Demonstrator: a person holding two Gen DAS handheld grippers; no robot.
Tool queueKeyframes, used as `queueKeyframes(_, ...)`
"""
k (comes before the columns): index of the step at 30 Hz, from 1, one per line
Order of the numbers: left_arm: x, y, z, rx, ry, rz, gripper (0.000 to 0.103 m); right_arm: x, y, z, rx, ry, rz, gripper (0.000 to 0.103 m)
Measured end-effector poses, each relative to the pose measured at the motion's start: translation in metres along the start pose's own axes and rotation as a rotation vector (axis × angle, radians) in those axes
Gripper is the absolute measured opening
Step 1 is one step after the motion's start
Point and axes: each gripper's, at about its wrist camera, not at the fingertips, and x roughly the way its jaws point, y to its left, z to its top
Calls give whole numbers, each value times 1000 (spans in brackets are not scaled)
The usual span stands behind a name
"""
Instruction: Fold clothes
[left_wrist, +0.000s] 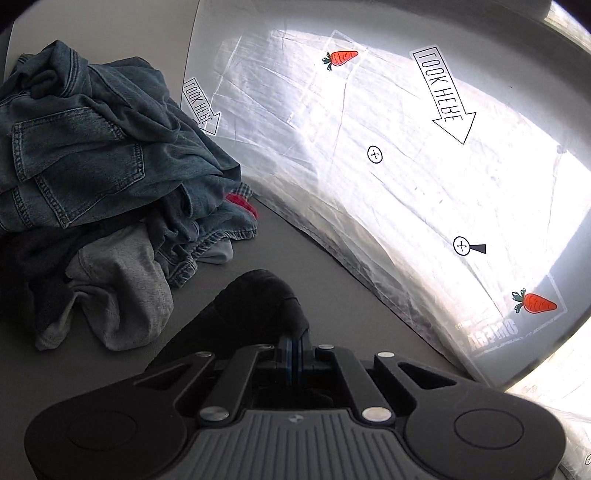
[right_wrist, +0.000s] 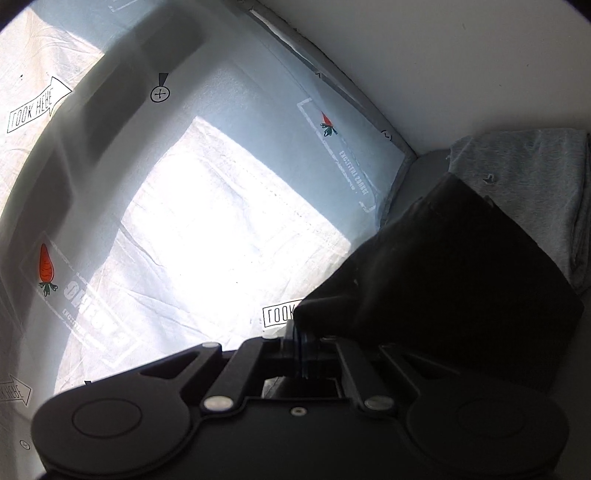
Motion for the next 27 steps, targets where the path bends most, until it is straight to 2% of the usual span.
queueKeyframes(5,52,-28,-4,33,17,13,3,94,12,-2,-31,59,-55,2)
queueKeyframes(8,81,-35,-11,29,54,36,3,143,2,-9,34,115,-109,2)
queueKeyframes(11,92,-37,-11,18,59,39,3,169,-4,-12,71,144,-123,2)
queueKeyframes(15,105,-34,-12,6,62,44,3,193,11,-16,-8,157,-112,2)
queueKeyframes(19,124,-31,-16,-35,101,70,6,230,20,-21,-86,201,-142,4)
queueKeyframes(21,124,-31,-15,-59,94,73,15,240,24,-26,-137,229,-170,17)
queueKeyframes(23,115,-31,-10,-76,62,60,20,225,33,-28,-214,172,-170,50)
queueKeyframes(25,97,-35,-5,-47,-18,58,35,200,40,-30,-305,103,-146,55)
queueKeyframes(27,80,-43,-1,20,-69,57,43,171,40,-33,-399,61,-183,55)
